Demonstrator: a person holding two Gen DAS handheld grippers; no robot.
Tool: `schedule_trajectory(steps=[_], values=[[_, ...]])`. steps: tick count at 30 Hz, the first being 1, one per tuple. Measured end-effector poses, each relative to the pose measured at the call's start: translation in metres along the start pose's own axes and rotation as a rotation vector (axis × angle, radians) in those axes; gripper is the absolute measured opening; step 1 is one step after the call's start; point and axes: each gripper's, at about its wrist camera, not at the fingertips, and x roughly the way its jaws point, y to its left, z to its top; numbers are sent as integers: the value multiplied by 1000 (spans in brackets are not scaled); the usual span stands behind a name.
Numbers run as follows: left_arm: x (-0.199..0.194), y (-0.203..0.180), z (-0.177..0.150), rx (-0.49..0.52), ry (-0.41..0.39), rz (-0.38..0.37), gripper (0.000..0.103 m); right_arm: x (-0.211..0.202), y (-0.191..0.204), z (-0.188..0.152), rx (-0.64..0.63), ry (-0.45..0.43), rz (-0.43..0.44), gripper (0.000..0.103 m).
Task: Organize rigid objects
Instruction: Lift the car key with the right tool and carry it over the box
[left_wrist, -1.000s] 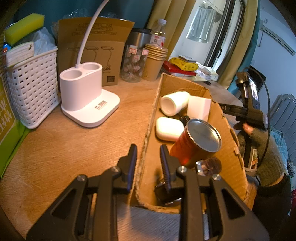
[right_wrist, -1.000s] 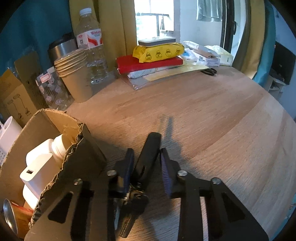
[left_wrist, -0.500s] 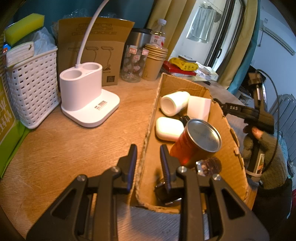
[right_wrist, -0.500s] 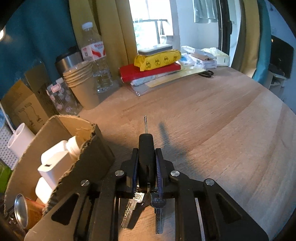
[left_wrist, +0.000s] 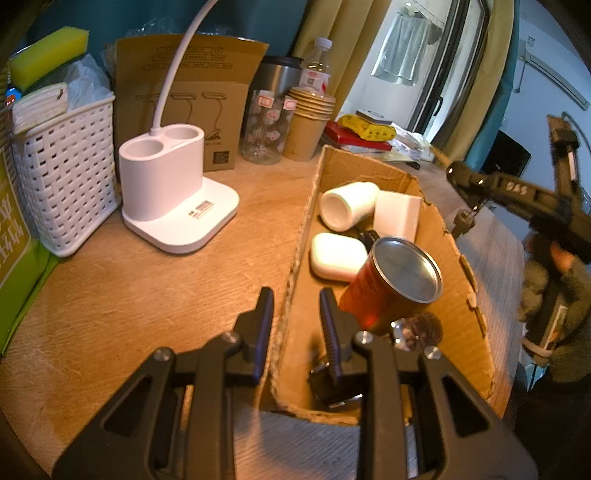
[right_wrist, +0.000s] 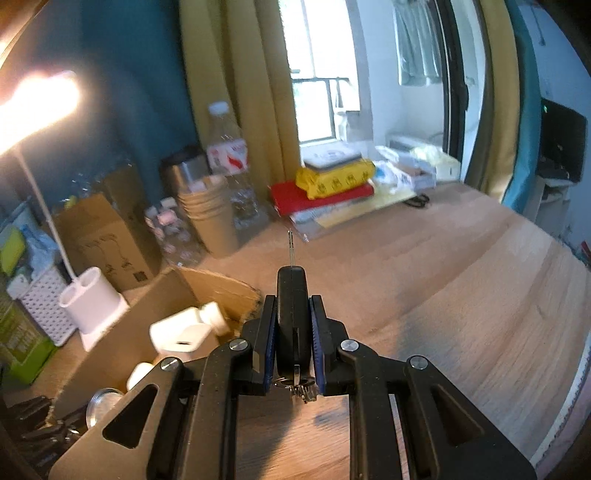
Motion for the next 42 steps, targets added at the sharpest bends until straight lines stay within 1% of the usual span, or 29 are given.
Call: schedule_trajectory(steps=[4, 10, 16, 26, 30, 36, 42], values=[[-1, -1, 0, 0, 0, 0, 27, -20, 14, 6, -25, -39, 37, 18], [-1, -1, 0, 0, 0, 0, 27, -45, 40, 12, -86, -91, 46, 18], [-1, -1, 0, 0, 0, 0, 27, -58, 62, 13, -134, -112, 83, 18], [0, 0, 0, 0, 0, 0, 27, -62, 101, 7, -194, -110, 166, 18], [0, 0, 0, 0, 0, 0, 27, -58, 111, 4, -216, -100, 183, 18], [-1, -1, 0, 0, 0, 0, 27, -44, 112, -3, -221, -65, 181, 18], [-1, -1, 0, 0, 0, 0, 27, -23, 108, -20, -226, -7, 173, 18]])
